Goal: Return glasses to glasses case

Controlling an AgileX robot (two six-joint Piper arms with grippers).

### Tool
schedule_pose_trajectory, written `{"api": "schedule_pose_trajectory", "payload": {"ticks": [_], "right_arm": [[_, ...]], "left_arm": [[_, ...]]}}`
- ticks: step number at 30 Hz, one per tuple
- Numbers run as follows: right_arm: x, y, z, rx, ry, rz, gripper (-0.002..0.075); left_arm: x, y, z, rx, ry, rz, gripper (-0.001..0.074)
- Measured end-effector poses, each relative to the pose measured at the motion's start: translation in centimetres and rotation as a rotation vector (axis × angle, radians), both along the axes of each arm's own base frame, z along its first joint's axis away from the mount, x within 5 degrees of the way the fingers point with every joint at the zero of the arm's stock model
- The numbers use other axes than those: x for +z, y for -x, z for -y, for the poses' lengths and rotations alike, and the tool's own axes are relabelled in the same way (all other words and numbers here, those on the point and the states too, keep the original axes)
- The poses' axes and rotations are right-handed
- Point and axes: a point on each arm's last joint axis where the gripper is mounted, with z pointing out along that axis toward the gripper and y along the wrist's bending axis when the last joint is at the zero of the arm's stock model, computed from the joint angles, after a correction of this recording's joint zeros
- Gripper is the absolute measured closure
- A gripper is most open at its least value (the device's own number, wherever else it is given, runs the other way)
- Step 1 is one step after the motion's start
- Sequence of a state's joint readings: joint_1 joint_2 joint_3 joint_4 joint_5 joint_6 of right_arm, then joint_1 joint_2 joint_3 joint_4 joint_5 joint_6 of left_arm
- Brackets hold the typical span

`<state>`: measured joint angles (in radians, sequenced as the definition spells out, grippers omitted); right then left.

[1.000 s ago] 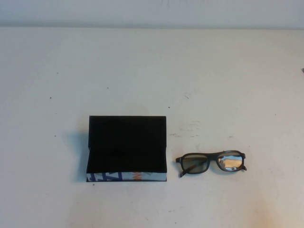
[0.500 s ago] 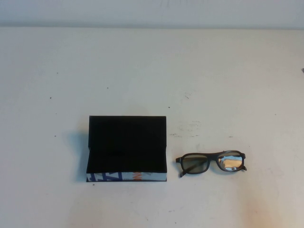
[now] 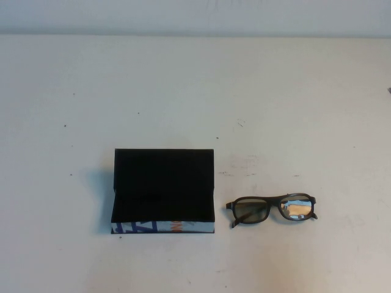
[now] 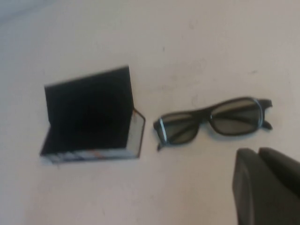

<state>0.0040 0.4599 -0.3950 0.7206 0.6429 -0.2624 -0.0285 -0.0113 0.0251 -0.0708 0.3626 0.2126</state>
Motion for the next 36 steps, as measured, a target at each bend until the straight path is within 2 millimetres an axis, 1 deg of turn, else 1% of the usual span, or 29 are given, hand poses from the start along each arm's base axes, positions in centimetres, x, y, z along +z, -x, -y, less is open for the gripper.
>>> {"api": "schedule_pose_trajectory", "payload": {"ticks": [3,5,9,12,17,20,22,24,27,29,30,34,35,36], "right_arm": [[2.1,-2.1,-0.3,0.13,0.131,-0.114,0.0737],[3.1,-3.7,-0.4,0.204,0.206,-0.179,0.0737],[4.0,-7.0,-0.9,0.322,0.315,-0.269,0.0737],[4.2,-9.1,-2.3,0.436,0.429,-0.309,0.0737],[3.1,-12.3,-5.7,0.678,0.672,-0.349,0.0737],[2.7,-13.6,-7.7,0.846,0.781,-0.306,0.0737],[2.5,-14.4,-8.8,0.946,0.84,-0.253,0.0736],[1.9,-15.0,-9.6,1.059,0.903,-0.197,0.0725],[0.7,-15.5,-10.4,1.241,0.997,-0.105,0.0671],[-0.1,-15.9,-10.7,1.323,1.043,-0.067,0.0605],[-0.4,-16.1,-10.7,1.339,1.059,-0.058,0.0571],[-1.5,-17.5,-11.2,1.339,1.109,0.001,0.0368],[-1.8,-17.9,-11.3,1.332,1.117,0.016,0.033],[-2.1,-18.2,-11.5,1.331,1.124,0.025,0.0308]], "left_arm": [[0.0,0.0,0.0,0.0,0.0,0.0,0.0736],[0.0,0.0,0.0,0.0,0.0,0.0,0.0736],[0.0,0.0,0.0,0.0,0.0,0.0,0.0736],[0.0,0.0,0.0,0.0,0.0,0.0,0.0736],[0.0,0.0,0.0,0.0,0.0,0.0,0.0736],[0.0,0.0,0.0,0.0,0.0,0.0,0.0736],[0.0,0.0,0.0,0.0,0.0,0.0,0.0736],[0.0,0.0,0.0,0.0,0.0,0.0,0.0736],[0.0,0.0,0.0,0.0,0.0,0.0,0.0736],[0.0,0.0,0.0,0.0,0.0,0.0,0.0736],[0.0,0.0,0.0,0.0,0.0,0.0,0.0736],[0.0,0.0,0.0,0.0,0.0,0.0,0.0736],[0.0,0.0,0.0,0.0,0.0,0.0,0.0736],[0.0,0.0,0.0,0.0,0.0,0.0,0.0736]]}}
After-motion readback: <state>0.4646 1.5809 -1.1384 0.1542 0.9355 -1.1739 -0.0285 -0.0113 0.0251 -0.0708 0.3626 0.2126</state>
